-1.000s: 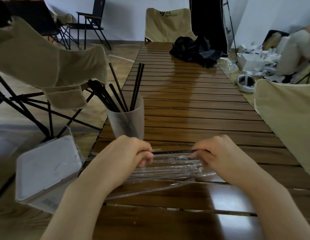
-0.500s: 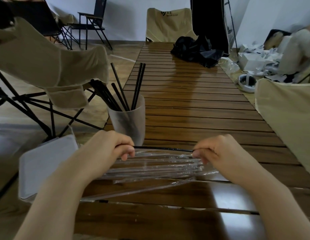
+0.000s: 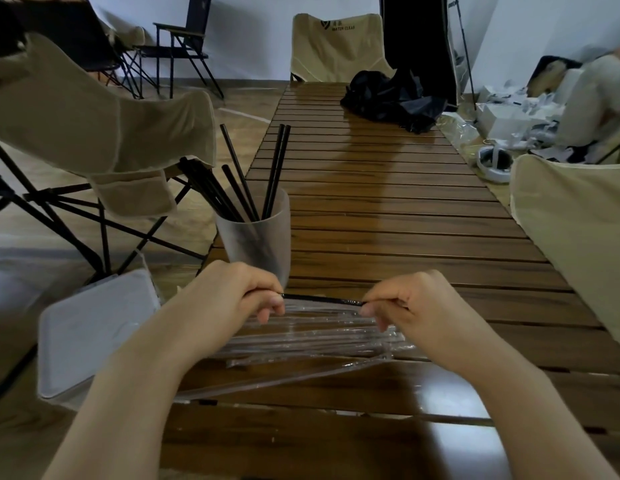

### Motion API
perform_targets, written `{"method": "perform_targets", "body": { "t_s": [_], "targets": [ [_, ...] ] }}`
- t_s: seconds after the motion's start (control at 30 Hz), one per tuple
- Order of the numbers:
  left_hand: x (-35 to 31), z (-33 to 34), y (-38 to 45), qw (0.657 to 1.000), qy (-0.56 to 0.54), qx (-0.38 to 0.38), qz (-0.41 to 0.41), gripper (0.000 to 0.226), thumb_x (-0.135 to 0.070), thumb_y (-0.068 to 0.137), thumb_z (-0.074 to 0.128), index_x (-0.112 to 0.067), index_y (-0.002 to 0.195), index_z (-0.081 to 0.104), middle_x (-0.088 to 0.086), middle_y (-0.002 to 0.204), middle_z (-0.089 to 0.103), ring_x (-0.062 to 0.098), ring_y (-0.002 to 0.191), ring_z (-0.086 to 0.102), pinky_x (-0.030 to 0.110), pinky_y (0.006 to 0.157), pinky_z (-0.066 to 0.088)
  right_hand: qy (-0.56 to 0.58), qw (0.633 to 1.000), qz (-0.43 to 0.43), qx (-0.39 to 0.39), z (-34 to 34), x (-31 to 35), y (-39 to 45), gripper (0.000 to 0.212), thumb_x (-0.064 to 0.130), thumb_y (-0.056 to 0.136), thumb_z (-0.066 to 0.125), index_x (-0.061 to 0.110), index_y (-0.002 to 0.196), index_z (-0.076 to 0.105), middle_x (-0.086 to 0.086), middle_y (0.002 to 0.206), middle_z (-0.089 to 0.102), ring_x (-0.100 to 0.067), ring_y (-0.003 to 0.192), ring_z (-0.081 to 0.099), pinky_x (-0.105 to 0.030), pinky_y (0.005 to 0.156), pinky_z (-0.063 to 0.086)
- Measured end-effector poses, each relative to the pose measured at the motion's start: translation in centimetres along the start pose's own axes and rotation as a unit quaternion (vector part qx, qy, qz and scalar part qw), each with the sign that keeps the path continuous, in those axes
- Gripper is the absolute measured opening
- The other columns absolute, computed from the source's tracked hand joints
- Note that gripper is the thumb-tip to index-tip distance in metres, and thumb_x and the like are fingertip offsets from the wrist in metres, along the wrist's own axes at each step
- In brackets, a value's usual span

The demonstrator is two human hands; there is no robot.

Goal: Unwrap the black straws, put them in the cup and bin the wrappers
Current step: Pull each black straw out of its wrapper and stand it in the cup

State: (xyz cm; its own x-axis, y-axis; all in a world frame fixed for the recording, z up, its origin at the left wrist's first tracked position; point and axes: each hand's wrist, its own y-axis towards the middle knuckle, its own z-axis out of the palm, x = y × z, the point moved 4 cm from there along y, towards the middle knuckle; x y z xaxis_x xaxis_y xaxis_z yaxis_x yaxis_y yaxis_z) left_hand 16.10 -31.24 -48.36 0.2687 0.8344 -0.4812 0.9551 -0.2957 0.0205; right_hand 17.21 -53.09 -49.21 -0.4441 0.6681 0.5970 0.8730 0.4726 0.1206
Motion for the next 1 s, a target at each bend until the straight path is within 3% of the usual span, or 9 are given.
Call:
{"method": "perform_targets", "body": {
  "t_s": [0.13, 0.37, 0.5, 0.6, 0.7, 0.8, 1.0],
  "targets": [
    [1.1, -1.8, -0.7, 0.999, -0.008, -0.006, -0.042, 0.024, -0.031, 0.096, 0.052, -0.035, 0.08, 0.069, -0.012, 0.068, 0.065, -0.009, 0.07, 0.058, 0.01, 0.06, 0.035, 0.025, 0.999, 0.023, -0.021, -1.2, -0.8, -0.2, 0.009, 0.027, 0.086, 0.063, 0.033, 0.086, 0.07, 0.019, 0.072, 0.065, 0.007, 0.078, 0.06, -0.006, 0.067, 0.045],
    [0.3, -1.7, -0.8, 1.0, 0.0, -0.006, -0.029, 0.023, -0.028, 0.096, 0.053, -0.033, 0.081, 0.069, -0.01, 0.066, 0.065, -0.011, 0.069, 0.058, 0.005, 0.064, 0.039, -0.031, 0.998, -0.015, -0.043, -0.6, -0.8, 0.0, 0.017, 0.014, 0.086, 0.065, 0.027, 0.079, 0.073, 0.022, 0.065, 0.059, 0.006, 0.077, 0.06, -0.005, 0.068, 0.044],
    [-0.6, -1.6, -0.5, 1.0, -0.001, -0.01, -0.013, 0.023, -0.025, 0.097, 0.053, -0.028, 0.082, 0.07, -0.01, 0.066, 0.065, -0.015, 0.063, 0.056, 0.002, 0.068, 0.038, -0.017, 0.998, -0.017, -0.056, -0.4, -0.4, 0.1, 0.025, 0.013, 0.085, 0.066, 0.034, 0.073, 0.068, 0.021, 0.063, 0.058, 0.003, 0.073, 0.061, -0.007, 0.063, 0.045],
    [-0.4, -1.6, -0.6, 1.0, 0.004, -0.011, -0.012, 0.022, -0.027, 0.097, 0.052, -0.03, 0.084, 0.069, -0.01, 0.068, 0.065, -0.016, 0.07, 0.056, 0.001, 0.068, 0.037, 0.001, 0.999, -0.01, -0.047, 0.2, 0.2, 0.2, 0.02, 0.017, 0.086, 0.064, 0.033, 0.075, 0.068, 0.019, 0.066, 0.06, 0.001, 0.072, 0.061, -0.009, 0.064, 0.045],
    [0.4, -1.9, -0.6, 1.0, -0.004, -0.017, -0.015, 0.022, -0.03, 0.095, 0.053, -0.035, 0.08, 0.069, -0.013, 0.067, 0.066, -0.011, 0.075, 0.059, 0.008, 0.063, 0.038, 0.039, 0.998, -0.003, -0.049, -0.2, 0.4, 0.2, 0.01, 0.022, 0.086, 0.065, 0.029, 0.083, 0.071, 0.017, 0.071, 0.064, 0.003, 0.073, 0.062, -0.009, 0.063, 0.046],
    [1.6, -2.3, -0.8, 0.999, -0.008, -0.019, -0.029, 0.023, -0.033, 0.094, 0.052, -0.037, 0.078, 0.068, -0.018, 0.071, 0.065, -0.007, 0.077, 0.06, 0.017, 0.068, 0.039, 0.029, 0.998, 0.001, -0.049, -0.8, 0.1, 0.0, 0.011, 0.028, 0.083, 0.065, 0.038, 0.089, 0.067, 0.022, 0.077, 0.064, 0.006, 0.083, 0.059, -0.01, 0.067, 0.045],
    [1.1, -1.7, -0.8, 0.999, -0.002, -0.012, -0.029, 0.022, -0.031, 0.096, 0.053, -0.035, 0.081, 0.069, -0.013, 0.07, 0.066, -0.009, 0.074, 0.059, 0.01, 0.063, 0.037, -0.044, 0.997, -0.022, -0.053, -0.3, -0.4, 0.2, 0.026, 0.017, 0.088, 0.062, 0.036, 0.069, 0.062, 0.018, 0.067, 0.062, 0.0, 0.075, 0.06, -0.012, 0.066, 0.046]
  ]
}}
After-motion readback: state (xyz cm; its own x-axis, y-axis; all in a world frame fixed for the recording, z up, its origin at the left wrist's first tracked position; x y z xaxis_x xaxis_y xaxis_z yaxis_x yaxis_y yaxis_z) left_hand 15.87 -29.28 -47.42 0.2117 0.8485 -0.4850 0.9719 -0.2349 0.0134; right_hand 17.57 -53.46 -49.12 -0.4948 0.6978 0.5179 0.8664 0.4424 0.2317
